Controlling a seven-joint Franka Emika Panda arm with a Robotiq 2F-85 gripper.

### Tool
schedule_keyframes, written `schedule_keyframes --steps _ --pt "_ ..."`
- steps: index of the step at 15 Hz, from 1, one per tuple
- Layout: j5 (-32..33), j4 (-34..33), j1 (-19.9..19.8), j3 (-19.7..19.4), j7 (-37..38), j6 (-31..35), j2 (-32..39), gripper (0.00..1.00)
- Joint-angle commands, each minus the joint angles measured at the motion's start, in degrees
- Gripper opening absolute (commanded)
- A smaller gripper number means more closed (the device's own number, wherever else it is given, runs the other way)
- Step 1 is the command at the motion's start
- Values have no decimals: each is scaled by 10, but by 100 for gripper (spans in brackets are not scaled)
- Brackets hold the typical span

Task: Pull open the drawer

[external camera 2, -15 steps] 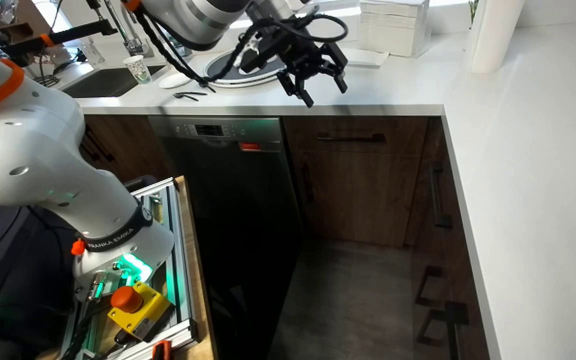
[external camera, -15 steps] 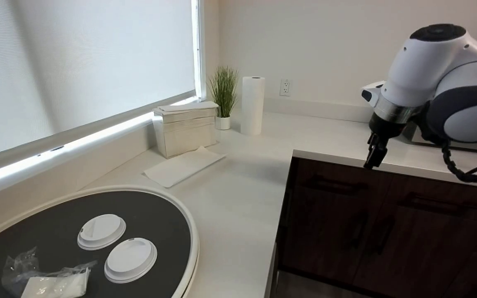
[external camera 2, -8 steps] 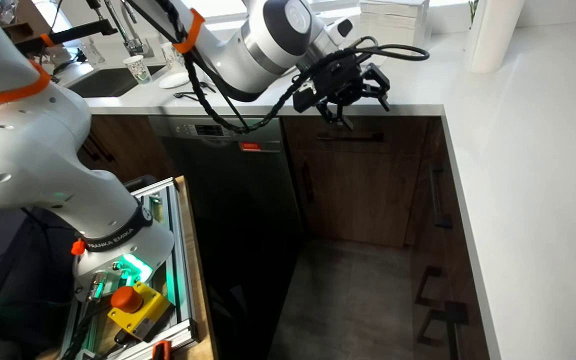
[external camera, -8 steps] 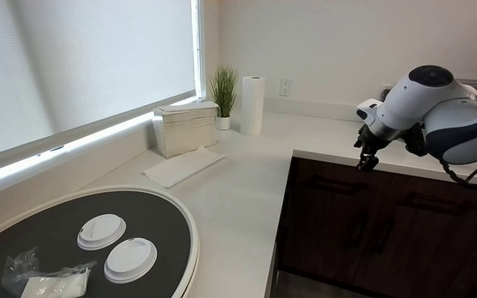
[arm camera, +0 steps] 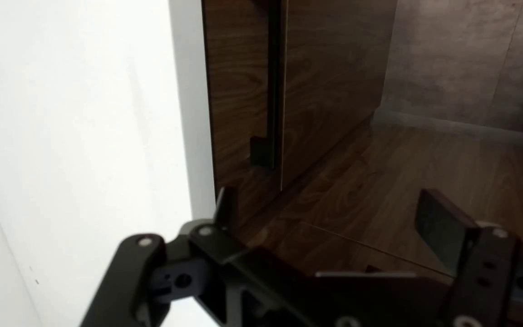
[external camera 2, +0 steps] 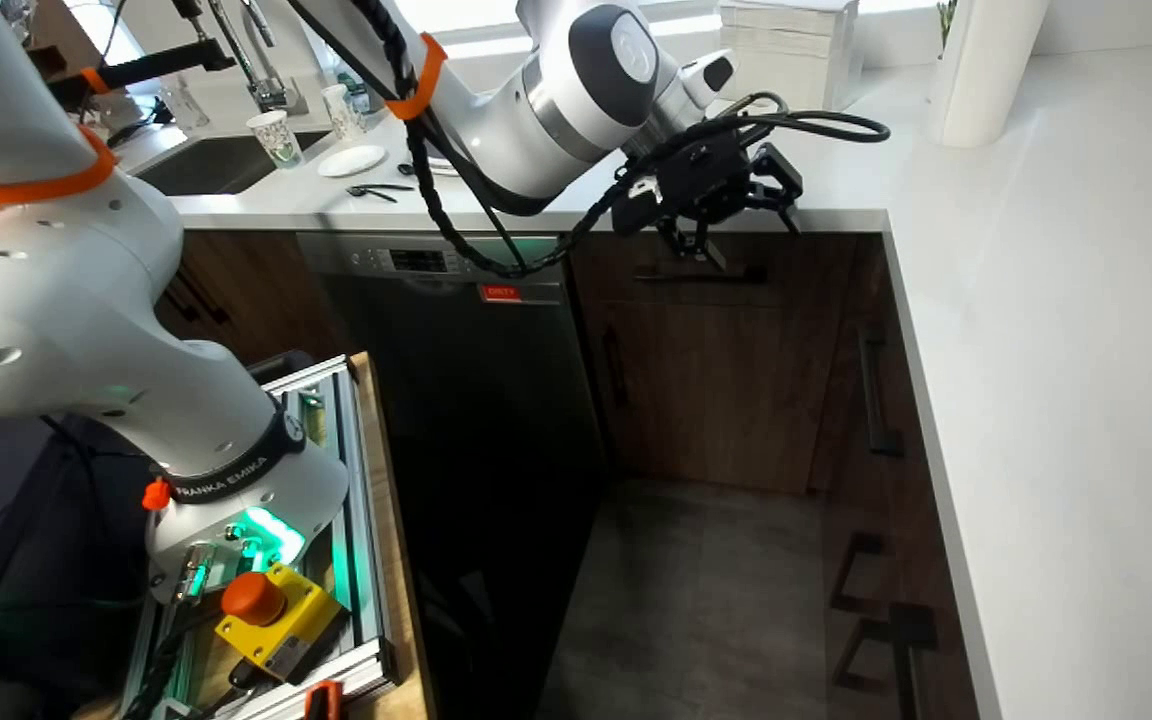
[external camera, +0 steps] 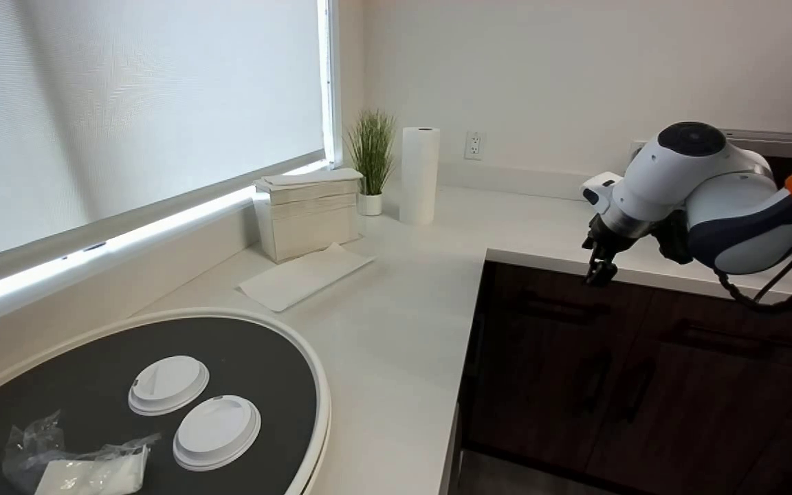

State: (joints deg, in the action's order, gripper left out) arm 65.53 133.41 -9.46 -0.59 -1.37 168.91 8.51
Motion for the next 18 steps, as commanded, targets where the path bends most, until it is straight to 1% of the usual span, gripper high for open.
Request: schedule_keyframes --steps 1,2,3,7,10,12,14,18 --pt "0 0 0 0 0 0 0 100" --pt "-9 -11 -4 0 -6 13 17 100" --pt "0 -21 -4 -4 3 18 25 100" --pt "-12 -51 -9 -4 -11 26 73 100" --pt "-9 -76 -11 -2 -11 24 111 100" --pt "20 -109 -2 -15 22 24 138 100" --pt "28 -137 1 -22 32 28 166 100" --pt "22 -183 -1 -28 35 48 224 100"
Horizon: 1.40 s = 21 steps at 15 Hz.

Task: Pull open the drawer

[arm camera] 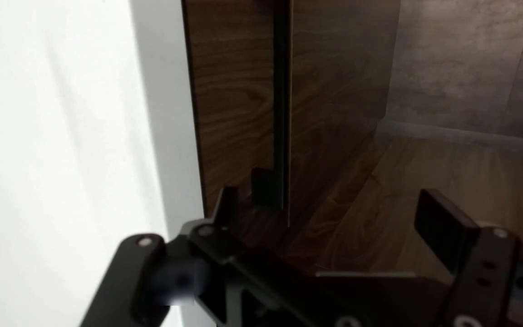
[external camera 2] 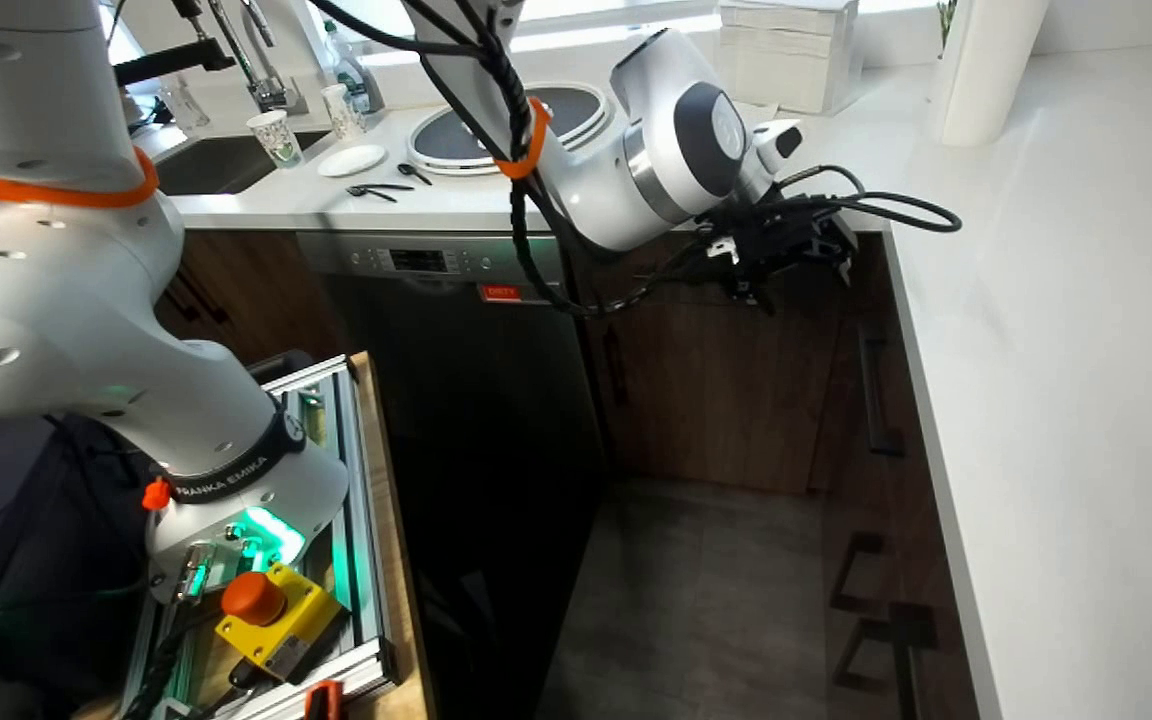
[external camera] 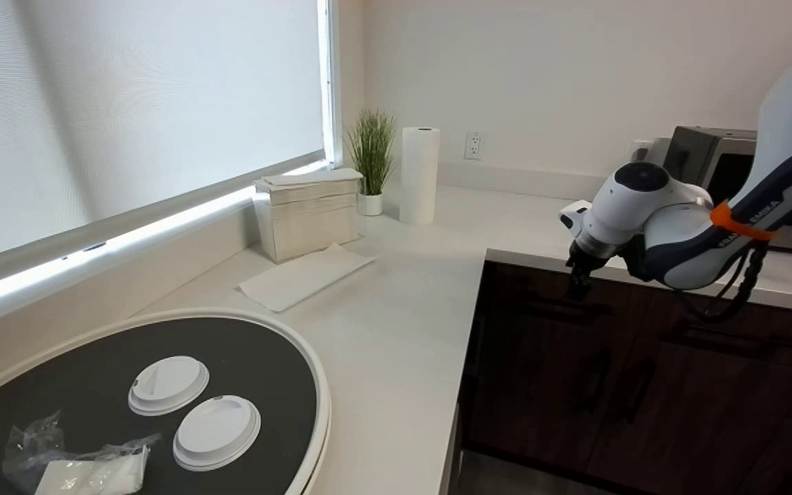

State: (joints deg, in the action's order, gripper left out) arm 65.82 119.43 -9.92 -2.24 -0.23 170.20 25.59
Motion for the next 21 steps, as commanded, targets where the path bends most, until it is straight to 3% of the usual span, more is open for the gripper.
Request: schedule_keyframes --steps 1,10,11,12,13,17,21 --pt "20 -53 6 -14 25 38 65 100" --pt "18 -115 40 -62 94 32 146 100" --pt "11 -117 38 -61 96 33 153 100" --pt "-32 -99 5 -24 62 41 154 100" --pt "-8 -98 23 -44 69 30 137 100" --pt "-23 -98 13 -29 69 30 150 100" --pt "-4 -120 32 -53 87 33 168 100"
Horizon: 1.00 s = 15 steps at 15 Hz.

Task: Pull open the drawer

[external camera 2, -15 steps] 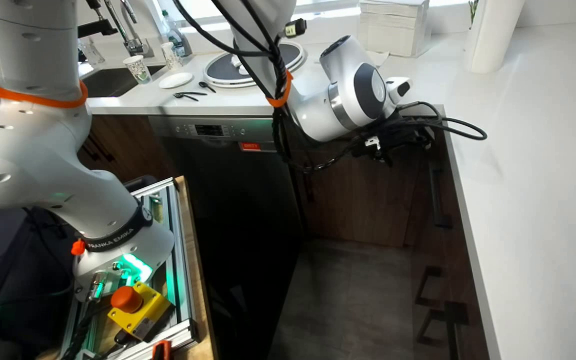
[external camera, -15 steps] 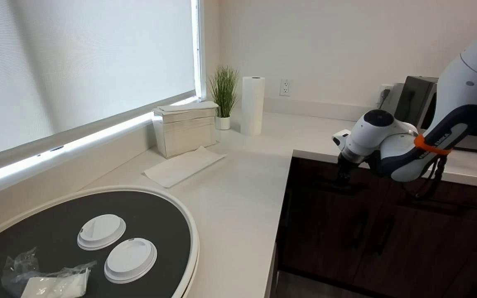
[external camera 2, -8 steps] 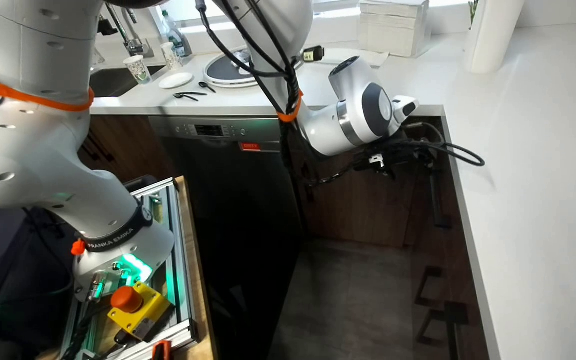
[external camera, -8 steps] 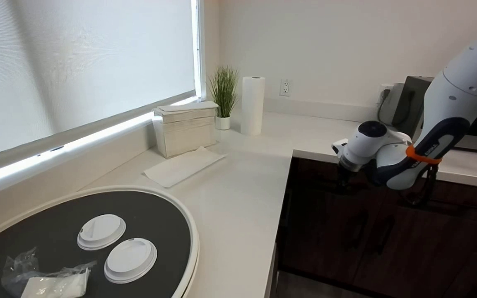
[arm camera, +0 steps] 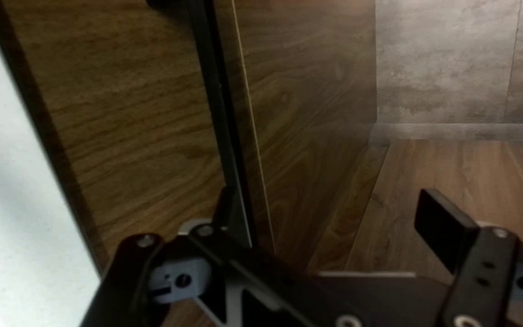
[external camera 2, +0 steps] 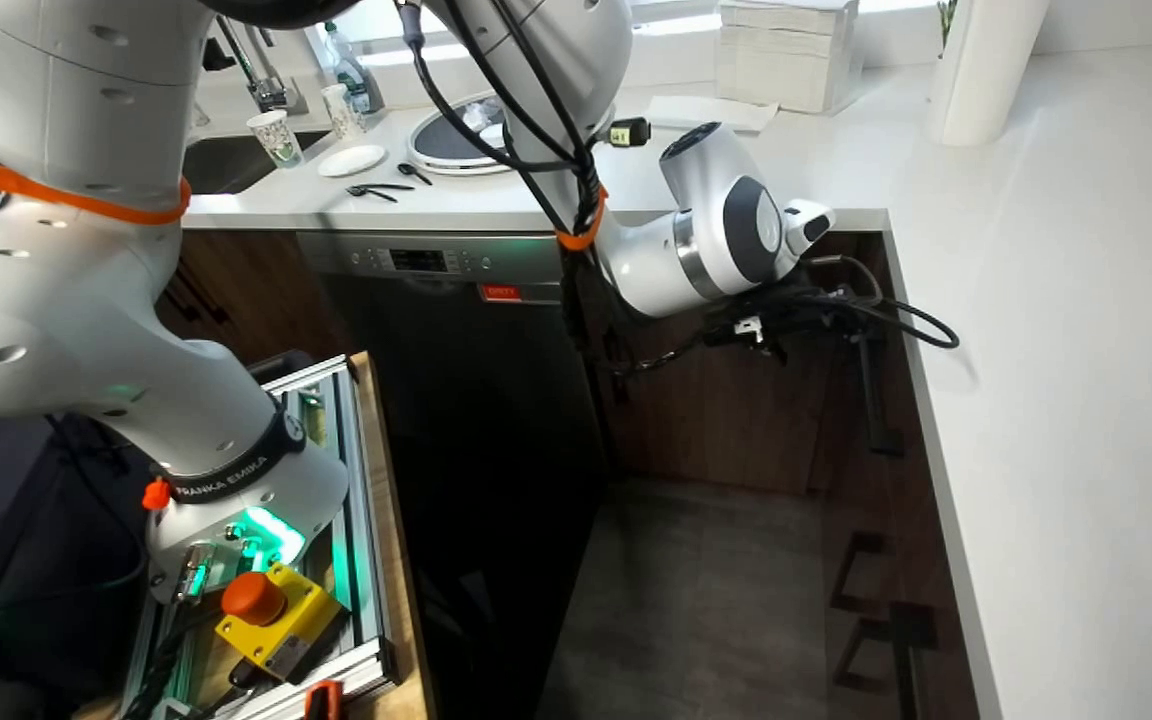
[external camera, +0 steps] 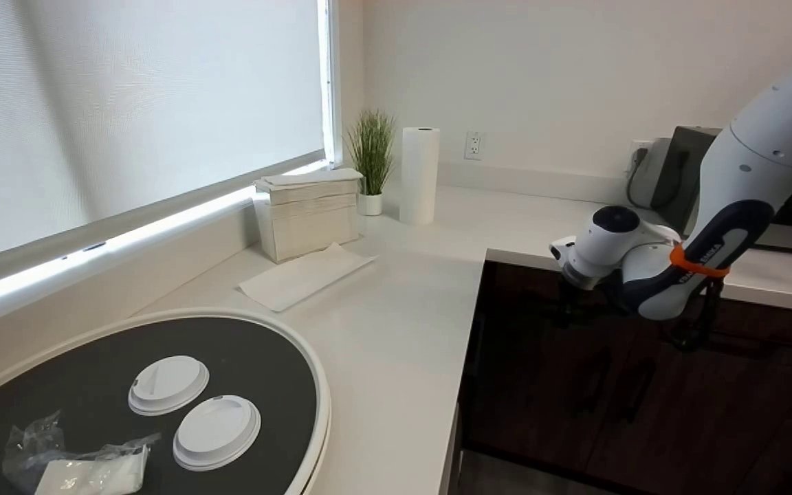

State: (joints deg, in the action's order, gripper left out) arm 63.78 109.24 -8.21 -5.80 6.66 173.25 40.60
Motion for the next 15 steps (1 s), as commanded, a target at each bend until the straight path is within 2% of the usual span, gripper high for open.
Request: schedule_keyframes --steps 1,5,8,15 --pt "21 -24 21 -25 22 5 22 100" --pt "33 -44 39 -49 33 13 45 100" --pt "65 -66 68 -86 59 18 62 100" --pt "83 -91 94 -113 79 25 95 100"
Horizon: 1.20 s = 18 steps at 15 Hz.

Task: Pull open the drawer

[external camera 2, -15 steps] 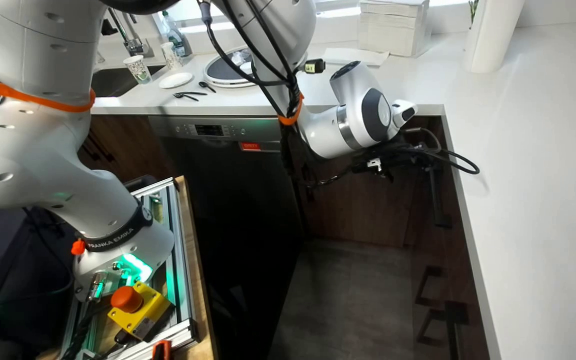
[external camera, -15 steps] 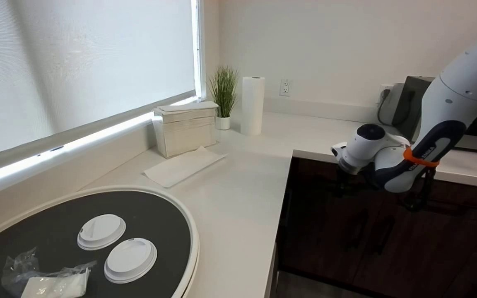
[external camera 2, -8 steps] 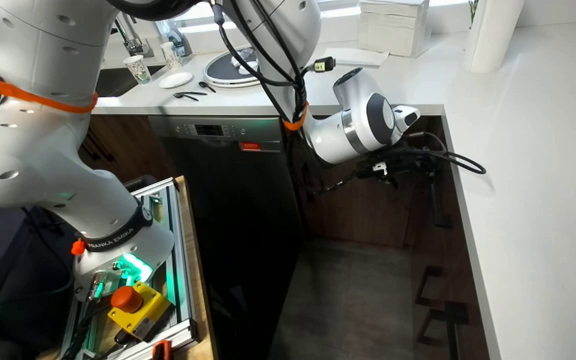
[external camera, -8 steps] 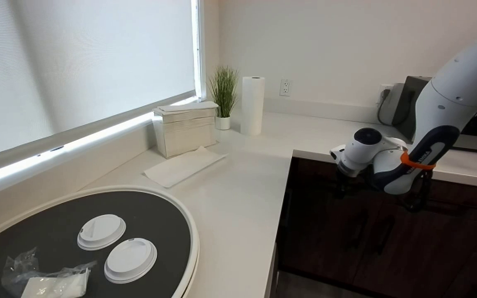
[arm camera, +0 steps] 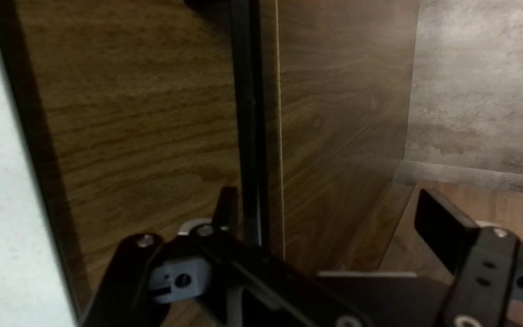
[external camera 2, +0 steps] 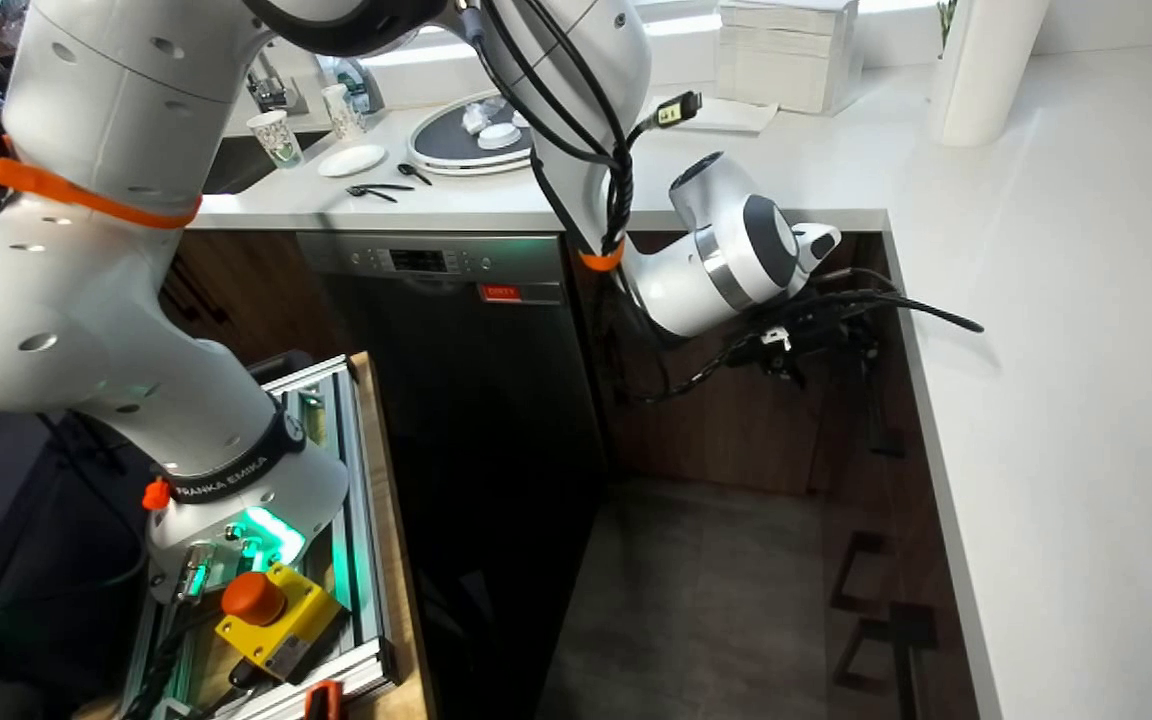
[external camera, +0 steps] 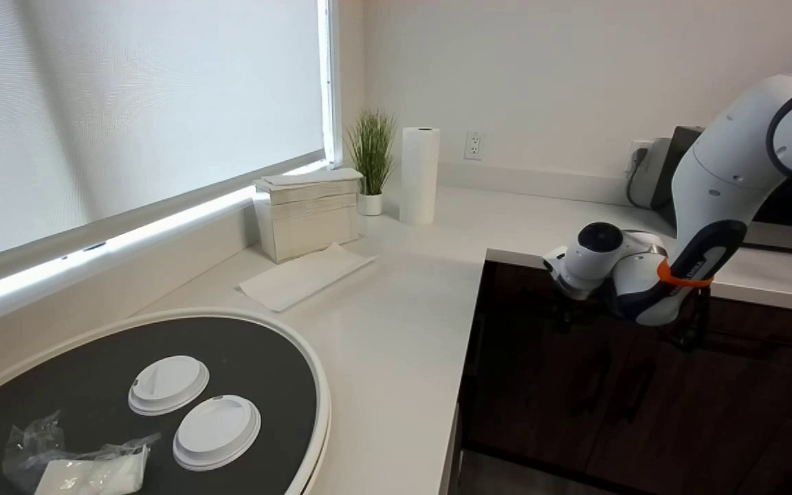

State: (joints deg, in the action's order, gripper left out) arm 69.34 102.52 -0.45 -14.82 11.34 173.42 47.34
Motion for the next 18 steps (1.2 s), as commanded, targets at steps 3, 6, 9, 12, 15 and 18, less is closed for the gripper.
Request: schedule_keyframes --steps 3,6,9,12,15,18 --pt "37 -33 26 -38 40 28 40 100" --pt "40 -37 31 -45 43 34 48 100" --pt "15 -13 16 -22 14 26 36 100" --pt "-9 29 -3 13 -21 18 9 100" --pt "-8 70 -12 40 -31 19 -15 100" --pt "4 104 2 41 -6 12 -38 100"
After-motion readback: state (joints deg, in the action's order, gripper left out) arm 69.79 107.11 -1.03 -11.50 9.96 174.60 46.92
